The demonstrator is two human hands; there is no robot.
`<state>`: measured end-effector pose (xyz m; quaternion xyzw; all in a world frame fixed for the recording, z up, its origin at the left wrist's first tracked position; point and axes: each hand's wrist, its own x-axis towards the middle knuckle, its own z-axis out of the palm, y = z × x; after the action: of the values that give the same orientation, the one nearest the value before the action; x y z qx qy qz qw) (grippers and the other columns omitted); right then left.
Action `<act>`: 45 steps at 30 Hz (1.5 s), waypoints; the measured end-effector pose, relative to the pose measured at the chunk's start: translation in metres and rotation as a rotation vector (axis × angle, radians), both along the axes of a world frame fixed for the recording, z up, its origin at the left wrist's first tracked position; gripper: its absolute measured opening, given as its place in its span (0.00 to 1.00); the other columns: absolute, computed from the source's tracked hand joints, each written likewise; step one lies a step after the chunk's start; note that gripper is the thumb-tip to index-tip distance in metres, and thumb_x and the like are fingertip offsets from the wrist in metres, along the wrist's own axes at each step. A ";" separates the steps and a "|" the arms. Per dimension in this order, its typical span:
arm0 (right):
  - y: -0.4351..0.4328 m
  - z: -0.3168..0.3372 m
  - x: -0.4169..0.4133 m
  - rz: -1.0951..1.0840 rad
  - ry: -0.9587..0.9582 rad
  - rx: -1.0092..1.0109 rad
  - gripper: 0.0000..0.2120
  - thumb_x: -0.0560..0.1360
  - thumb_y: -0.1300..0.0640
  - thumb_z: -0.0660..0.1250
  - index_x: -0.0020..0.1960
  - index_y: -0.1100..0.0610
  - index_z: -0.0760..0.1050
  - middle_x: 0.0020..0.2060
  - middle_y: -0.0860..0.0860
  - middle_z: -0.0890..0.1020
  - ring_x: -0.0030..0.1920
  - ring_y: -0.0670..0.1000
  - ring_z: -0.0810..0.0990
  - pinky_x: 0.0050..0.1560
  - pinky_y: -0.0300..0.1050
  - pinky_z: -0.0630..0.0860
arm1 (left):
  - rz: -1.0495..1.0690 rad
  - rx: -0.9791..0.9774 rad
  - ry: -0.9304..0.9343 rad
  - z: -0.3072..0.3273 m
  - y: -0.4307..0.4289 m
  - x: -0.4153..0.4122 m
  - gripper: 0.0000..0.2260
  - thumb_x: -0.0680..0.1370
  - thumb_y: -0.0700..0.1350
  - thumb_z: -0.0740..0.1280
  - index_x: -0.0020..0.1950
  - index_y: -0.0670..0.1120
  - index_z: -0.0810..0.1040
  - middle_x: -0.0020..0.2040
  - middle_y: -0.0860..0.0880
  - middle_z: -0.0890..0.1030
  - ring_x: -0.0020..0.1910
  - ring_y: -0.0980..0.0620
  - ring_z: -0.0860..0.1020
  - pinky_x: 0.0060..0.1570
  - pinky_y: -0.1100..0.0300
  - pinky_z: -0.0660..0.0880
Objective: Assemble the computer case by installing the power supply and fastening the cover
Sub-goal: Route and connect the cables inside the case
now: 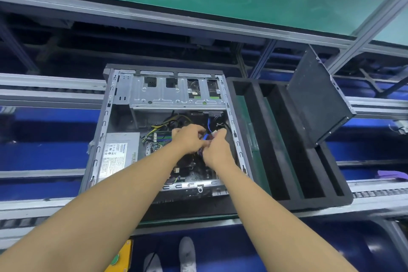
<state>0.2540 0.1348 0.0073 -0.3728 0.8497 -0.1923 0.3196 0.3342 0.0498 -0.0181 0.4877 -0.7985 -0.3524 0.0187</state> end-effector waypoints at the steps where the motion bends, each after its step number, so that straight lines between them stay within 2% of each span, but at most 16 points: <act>1: 0.000 0.000 0.004 0.049 0.095 0.003 0.24 0.80 0.64 0.63 0.72 0.59 0.58 0.54 0.57 0.75 0.44 0.55 0.76 0.36 0.48 0.68 | 0.022 -0.029 0.018 -0.001 0.001 0.003 0.15 0.75 0.55 0.71 0.62 0.57 0.78 0.43 0.58 0.76 0.50 0.52 0.75 0.53 0.54 0.59; 4: 0.004 0.000 0.013 0.216 0.464 0.068 0.24 0.80 0.58 0.64 0.73 0.57 0.59 0.65 0.59 0.68 0.46 0.58 0.76 0.38 0.48 0.66 | 0.072 -0.127 0.072 0.001 0.010 0.006 0.12 0.77 0.51 0.69 0.61 0.56 0.80 0.48 0.56 0.78 0.57 0.51 0.77 0.56 0.53 0.61; 7: 0.006 0.004 0.019 0.297 0.634 0.090 0.24 0.79 0.53 0.66 0.71 0.56 0.61 0.73 0.63 0.59 0.61 0.62 0.73 0.41 0.47 0.71 | 0.154 -0.136 0.270 0.013 0.016 0.015 0.12 0.81 0.47 0.64 0.63 0.50 0.81 0.60 0.50 0.80 0.61 0.50 0.76 0.64 0.51 0.69; 9: 0.006 0.010 0.028 0.400 0.725 0.113 0.26 0.79 0.46 0.66 0.71 0.56 0.62 0.77 0.63 0.55 0.68 0.63 0.67 0.47 0.48 0.75 | 0.266 -0.043 0.414 0.028 0.020 0.029 0.10 0.82 0.45 0.64 0.60 0.51 0.82 0.55 0.52 0.83 0.53 0.51 0.81 0.52 0.55 0.78; 11: 0.001 0.022 0.041 0.504 0.772 0.038 0.23 0.79 0.44 0.65 0.68 0.57 0.67 0.71 0.61 0.64 0.67 0.61 0.68 0.57 0.52 0.74 | 0.373 -0.006 0.472 0.041 0.024 0.048 0.09 0.81 0.45 0.64 0.56 0.54 0.82 0.48 0.55 0.84 0.45 0.53 0.82 0.44 0.57 0.80; 14: -0.016 0.047 0.066 0.618 0.509 -0.184 0.14 0.79 0.53 0.62 0.62 0.58 0.72 0.59 0.57 0.74 0.58 0.60 0.73 0.51 0.52 0.71 | 0.589 -0.095 0.532 0.058 0.025 0.081 0.09 0.80 0.41 0.64 0.51 0.52 0.82 0.47 0.55 0.83 0.46 0.57 0.80 0.46 0.65 0.75; 17: -0.029 0.067 0.099 0.591 0.053 -0.297 0.06 0.79 0.57 0.62 0.56 0.54 0.72 0.52 0.53 0.81 0.49 0.57 0.78 0.44 0.49 0.72 | 0.864 -0.049 0.712 0.076 0.027 0.123 0.14 0.78 0.36 0.61 0.48 0.52 0.81 0.42 0.51 0.84 0.39 0.56 0.82 0.41 0.62 0.78; 22: -0.032 0.083 0.174 0.622 -0.410 -0.353 0.10 0.75 0.60 0.63 0.49 0.45 0.73 0.43 0.46 0.83 0.40 0.46 0.81 0.36 0.38 0.72 | 1.105 -0.032 0.903 0.093 0.054 0.202 0.19 0.73 0.33 0.56 0.48 0.50 0.84 0.42 0.52 0.86 0.41 0.55 0.85 0.34 0.56 0.81; 25: -0.023 0.080 0.229 0.717 -0.512 -0.282 0.11 0.75 0.62 0.62 0.50 0.46 0.73 0.41 0.48 0.83 0.39 0.48 0.82 0.37 0.40 0.74 | 1.249 -0.038 0.964 0.086 0.080 0.253 0.18 0.74 0.32 0.56 0.48 0.45 0.84 0.40 0.50 0.86 0.37 0.56 0.84 0.30 0.64 0.77; 28: -0.009 0.071 0.289 0.793 -0.562 -0.197 0.10 0.74 0.62 0.63 0.51 0.48 0.73 0.44 0.51 0.84 0.42 0.51 0.86 0.39 0.44 0.80 | 1.366 -0.027 0.993 0.067 0.110 0.306 0.16 0.74 0.31 0.57 0.49 0.41 0.82 0.40 0.46 0.86 0.34 0.52 0.83 0.30 0.60 0.78; 31: 0.010 0.055 0.346 0.782 -0.623 -0.077 0.08 0.75 0.64 0.62 0.51 0.53 0.74 0.47 0.54 0.84 0.35 0.50 0.82 0.29 0.39 0.75 | 1.492 -0.019 0.910 0.045 0.138 0.362 0.13 0.74 0.32 0.59 0.48 0.42 0.82 0.43 0.40 0.85 0.36 0.47 0.82 0.38 0.52 0.81; 34: 0.031 0.036 0.400 0.779 -0.653 0.023 0.08 0.77 0.65 0.60 0.51 0.55 0.74 0.42 0.52 0.82 0.31 0.49 0.76 0.26 0.37 0.71 | 1.592 -0.088 0.758 0.023 0.167 0.424 0.14 0.75 0.33 0.59 0.44 0.46 0.81 0.41 0.45 0.84 0.29 0.57 0.79 0.28 0.66 0.73; 37: 0.052 0.020 0.450 0.778 -0.710 0.093 0.07 0.80 0.64 0.58 0.49 0.55 0.73 0.38 0.53 0.80 0.29 0.49 0.74 0.27 0.39 0.70 | 1.631 -0.191 0.454 0.004 0.199 0.490 0.12 0.76 0.38 0.62 0.41 0.53 0.80 0.44 0.52 0.83 0.39 0.51 0.79 0.39 0.60 0.74; 40: 0.071 0.009 0.495 0.826 -0.699 0.147 0.09 0.82 0.64 0.57 0.46 0.55 0.72 0.38 0.55 0.78 0.29 0.50 0.73 0.28 0.41 0.70 | 1.564 -0.135 0.107 -0.019 0.230 0.554 0.09 0.77 0.39 0.63 0.49 0.51 0.80 0.50 0.50 0.82 0.47 0.49 0.77 0.45 0.60 0.69; 43: 0.084 -0.002 0.526 0.871 -0.679 0.192 0.08 0.83 0.66 0.57 0.51 0.58 0.74 0.39 0.55 0.79 0.31 0.50 0.74 0.29 0.41 0.71 | 1.399 0.031 -0.209 -0.045 0.249 0.604 0.07 0.78 0.38 0.64 0.52 0.47 0.78 0.59 0.42 0.80 0.57 0.41 0.78 0.52 0.53 0.73; 45: 0.089 -0.008 0.541 0.889 -0.666 0.197 0.07 0.83 0.66 0.58 0.54 0.60 0.74 0.39 0.55 0.79 0.31 0.49 0.74 0.29 0.41 0.71 | 1.266 0.110 -0.420 -0.058 0.252 0.625 0.10 0.80 0.40 0.63 0.60 0.47 0.78 0.62 0.43 0.79 0.61 0.42 0.77 0.55 0.52 0.74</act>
<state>0.7945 0.2239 -0.0011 -0.5823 0.4781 -0.0661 0.6543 0.9589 0.3017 -0.0763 0.9207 -0.3258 -0.2110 0.0413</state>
